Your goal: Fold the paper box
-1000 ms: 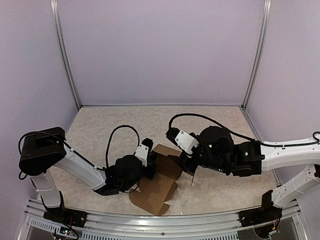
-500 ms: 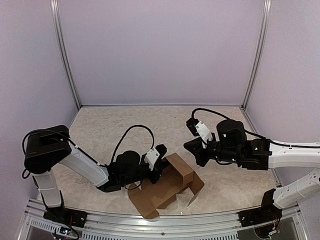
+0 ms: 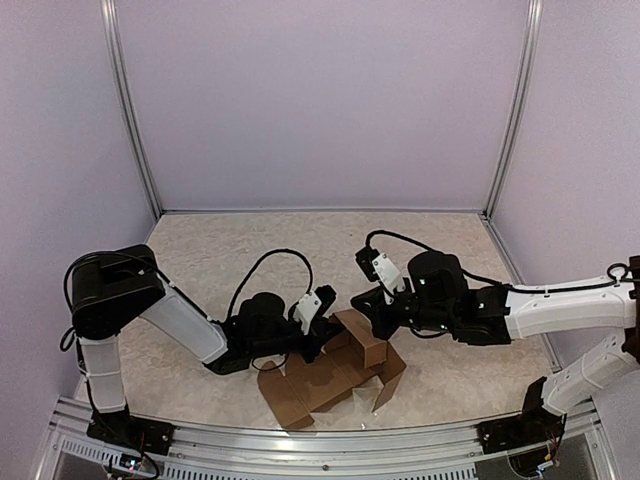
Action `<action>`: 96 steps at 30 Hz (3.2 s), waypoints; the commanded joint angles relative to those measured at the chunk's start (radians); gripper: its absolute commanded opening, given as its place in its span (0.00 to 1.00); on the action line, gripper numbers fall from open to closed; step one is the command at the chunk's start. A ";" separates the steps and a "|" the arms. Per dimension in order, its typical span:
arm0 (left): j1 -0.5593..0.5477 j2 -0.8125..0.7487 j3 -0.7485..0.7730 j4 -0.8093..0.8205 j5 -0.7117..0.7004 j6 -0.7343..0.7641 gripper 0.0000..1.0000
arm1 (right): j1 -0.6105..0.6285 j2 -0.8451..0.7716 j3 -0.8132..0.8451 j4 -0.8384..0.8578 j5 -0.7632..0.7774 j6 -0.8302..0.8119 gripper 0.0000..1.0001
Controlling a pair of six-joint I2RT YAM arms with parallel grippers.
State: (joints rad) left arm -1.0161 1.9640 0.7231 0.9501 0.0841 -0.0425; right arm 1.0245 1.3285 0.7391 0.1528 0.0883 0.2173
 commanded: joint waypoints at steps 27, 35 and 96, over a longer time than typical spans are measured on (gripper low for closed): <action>-0.096 0.079 0.025 -0.020 -0.182 0.039 0.15 | 0.020 0.234 -0.063 0.270 0.040 0.158 0.00; -0.109 0.099 0.031 -0.004 -0.211 0.039 0.26 | 0.036 0.260 -0.083 0.294 0.067 0.180 0.00; -0.082 -0.006 -0.048 0.196 -0.095 -0.054 0.00 | -0.063 -0.263 -0.186 -0.082 0.022 0.091 0.00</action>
State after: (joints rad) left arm -1.1240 2.0235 0.6880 1.1576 -0.1226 -0.0422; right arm 0.9928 1.1019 0.6037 0.1600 0.2184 0.3386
